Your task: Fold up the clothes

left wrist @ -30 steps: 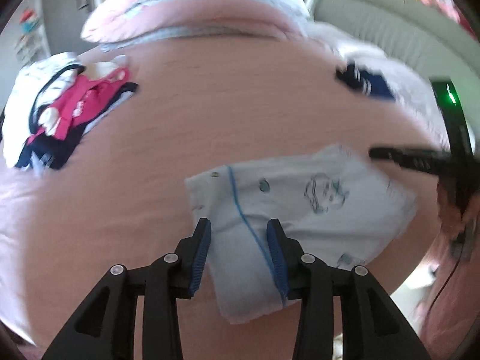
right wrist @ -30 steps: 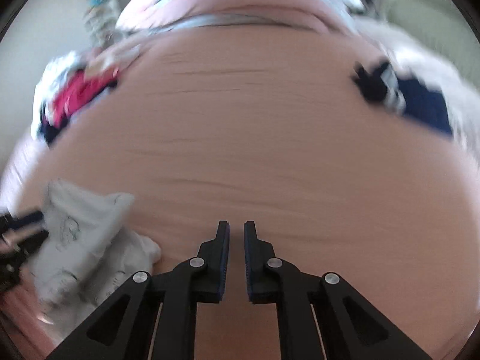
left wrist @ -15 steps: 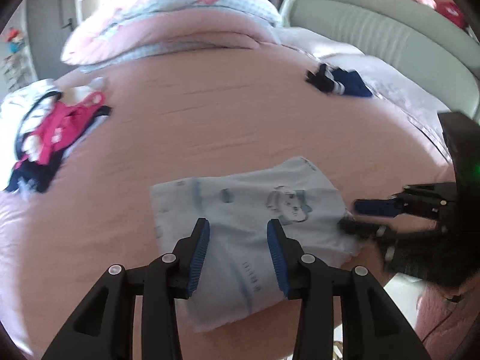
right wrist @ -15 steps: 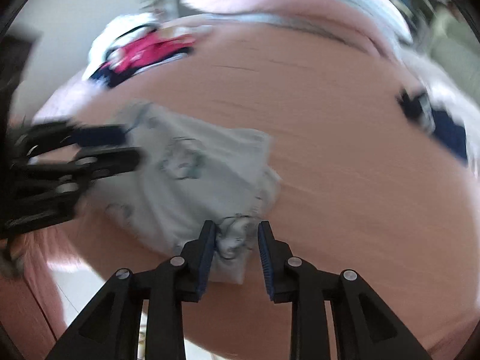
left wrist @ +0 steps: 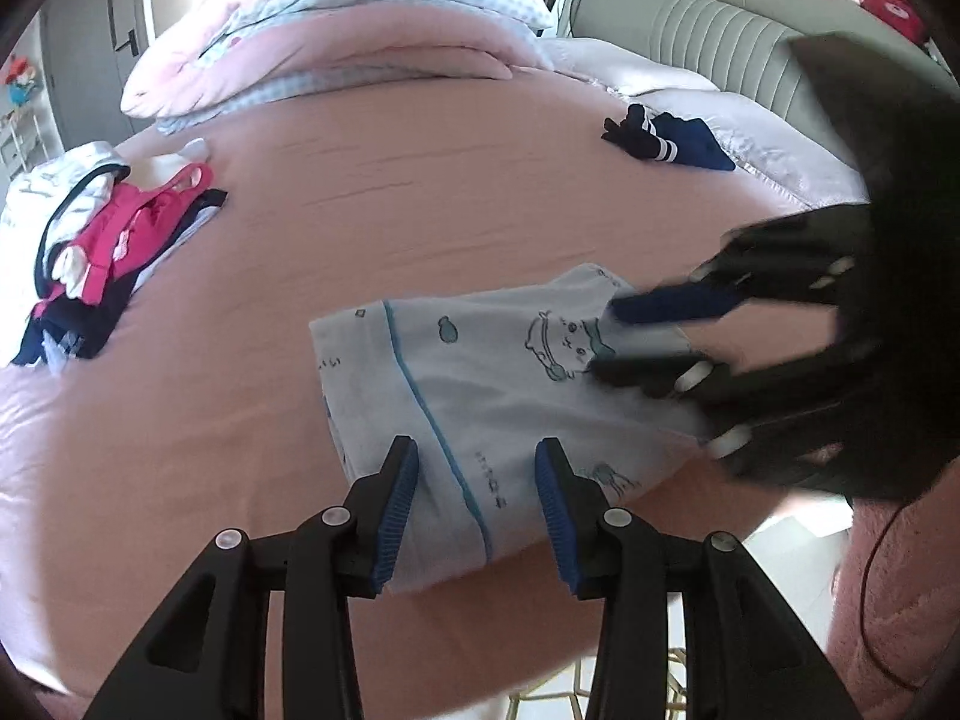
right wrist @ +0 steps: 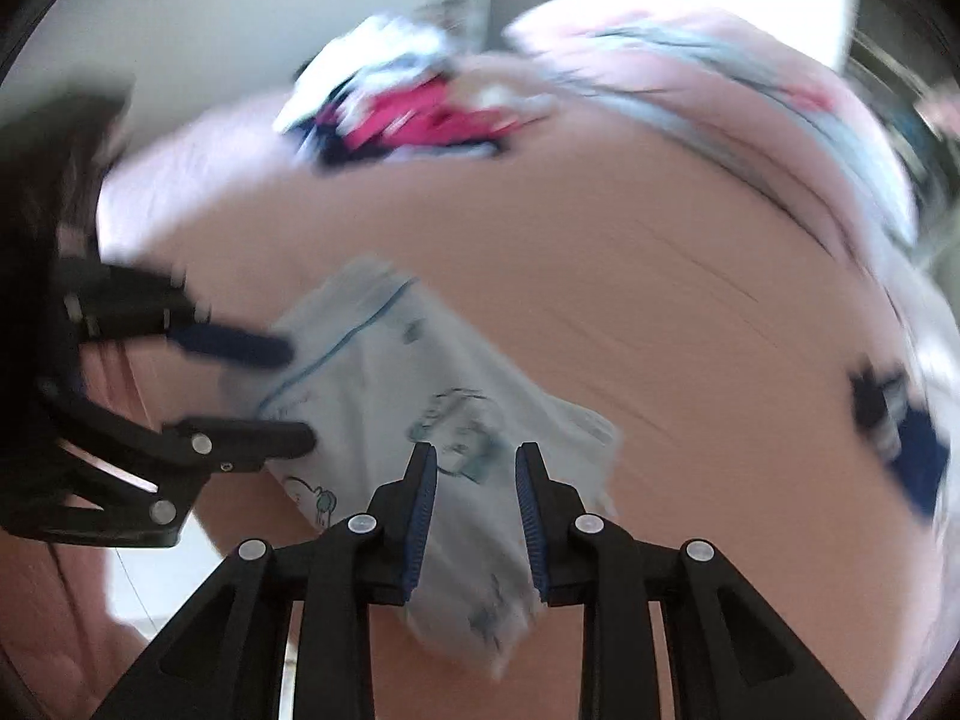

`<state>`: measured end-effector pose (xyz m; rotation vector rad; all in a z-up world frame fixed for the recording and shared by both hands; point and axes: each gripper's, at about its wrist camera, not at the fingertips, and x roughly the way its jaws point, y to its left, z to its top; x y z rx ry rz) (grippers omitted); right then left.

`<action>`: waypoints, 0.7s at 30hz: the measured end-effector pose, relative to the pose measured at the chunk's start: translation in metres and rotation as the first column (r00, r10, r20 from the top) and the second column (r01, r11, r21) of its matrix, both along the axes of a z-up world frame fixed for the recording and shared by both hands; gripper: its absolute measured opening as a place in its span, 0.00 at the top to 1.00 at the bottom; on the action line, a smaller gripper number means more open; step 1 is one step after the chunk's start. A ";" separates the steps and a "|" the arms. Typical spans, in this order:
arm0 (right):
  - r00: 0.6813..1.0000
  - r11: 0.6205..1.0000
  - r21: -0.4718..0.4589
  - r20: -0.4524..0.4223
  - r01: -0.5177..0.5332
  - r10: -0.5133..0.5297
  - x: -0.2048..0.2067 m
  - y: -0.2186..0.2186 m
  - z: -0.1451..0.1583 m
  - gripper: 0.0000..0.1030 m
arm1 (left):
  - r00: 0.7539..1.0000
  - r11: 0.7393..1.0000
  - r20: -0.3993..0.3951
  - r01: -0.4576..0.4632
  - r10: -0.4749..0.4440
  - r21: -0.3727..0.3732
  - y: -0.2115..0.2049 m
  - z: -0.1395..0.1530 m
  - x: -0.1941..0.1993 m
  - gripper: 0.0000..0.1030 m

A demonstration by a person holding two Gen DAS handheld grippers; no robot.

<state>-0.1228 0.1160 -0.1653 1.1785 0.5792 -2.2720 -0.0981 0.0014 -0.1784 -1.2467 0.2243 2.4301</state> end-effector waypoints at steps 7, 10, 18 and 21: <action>0.980 0.980 -0.018 0.009 0.197 -0.197 -0.026 0.054 -0.021 0.73 | 1.000 0.997 0.004 0.025 -0.024 -0.077 0.005 -0.009 -0.003 0.64; 0.957 0.956 0.015 0.008 0.291 -0.291 -0.026 0.089 -0.022 0.71 | 1.000 0.998 0.013 0.019 -0.018 -0.064 0.001 -0.006 -0.001 0.64; 0.966 0.926 -0.278 0.034 0.255 -0.256 -0.015 0.111 0.030 0.74 | 0.998 0.998 -0.013 0.062 -0.063 -0.027 0.024 -0.002 -0.008 0.63; 0.995 0.973 -0.209 0.027 0.101 -0.097 0.006 0.077 0.020 0.74 | 0.995 0.993 0.001 0.095 -0.095 -0.075 0.032 -0.013 -0.009 0.63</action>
